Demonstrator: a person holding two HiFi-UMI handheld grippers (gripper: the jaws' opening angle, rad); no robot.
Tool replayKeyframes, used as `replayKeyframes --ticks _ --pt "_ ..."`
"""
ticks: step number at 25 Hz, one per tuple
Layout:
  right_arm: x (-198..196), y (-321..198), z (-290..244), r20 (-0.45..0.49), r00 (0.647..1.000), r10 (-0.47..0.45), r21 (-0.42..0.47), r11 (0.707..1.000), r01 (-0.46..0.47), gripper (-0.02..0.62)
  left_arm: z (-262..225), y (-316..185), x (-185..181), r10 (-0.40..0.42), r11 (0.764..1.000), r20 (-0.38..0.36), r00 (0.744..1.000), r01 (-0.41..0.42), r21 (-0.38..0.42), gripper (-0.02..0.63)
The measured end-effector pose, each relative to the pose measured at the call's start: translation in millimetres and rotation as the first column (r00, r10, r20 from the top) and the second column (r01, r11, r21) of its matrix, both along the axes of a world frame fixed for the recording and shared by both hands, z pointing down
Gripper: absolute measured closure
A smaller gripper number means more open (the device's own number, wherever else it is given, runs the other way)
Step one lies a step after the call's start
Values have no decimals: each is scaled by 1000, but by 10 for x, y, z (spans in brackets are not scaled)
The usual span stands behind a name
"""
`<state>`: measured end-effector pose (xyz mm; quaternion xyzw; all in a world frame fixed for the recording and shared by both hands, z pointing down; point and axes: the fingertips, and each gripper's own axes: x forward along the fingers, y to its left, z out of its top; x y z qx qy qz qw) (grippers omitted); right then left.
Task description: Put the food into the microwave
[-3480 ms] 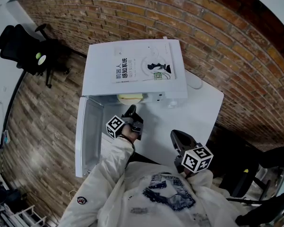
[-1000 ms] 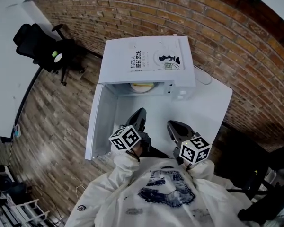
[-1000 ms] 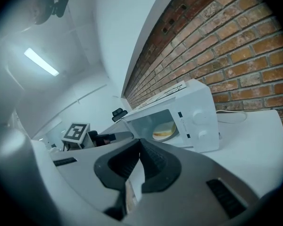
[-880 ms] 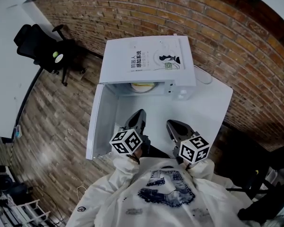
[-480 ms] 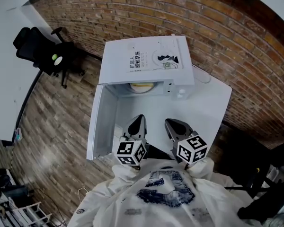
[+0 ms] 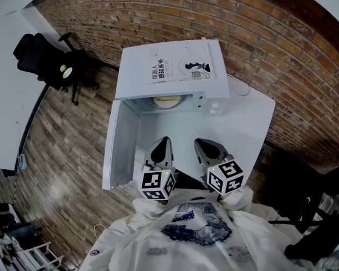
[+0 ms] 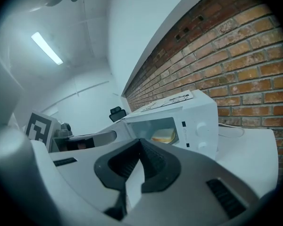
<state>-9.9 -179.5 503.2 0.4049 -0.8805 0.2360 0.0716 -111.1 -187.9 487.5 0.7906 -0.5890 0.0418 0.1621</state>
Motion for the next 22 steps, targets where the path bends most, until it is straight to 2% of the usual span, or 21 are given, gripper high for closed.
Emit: replayKeyframes --ticks 9,22 --pt "1 -19 -1 -2 1000 -7 15 1000 7 581 29 -3 30 -1 1000 4 1000 1 -6 600" --pt "1 -24 63 11 1000 -9 -8 1000 10 581 73 -6 6 -21 1000 -8 1000 21 -12 600"
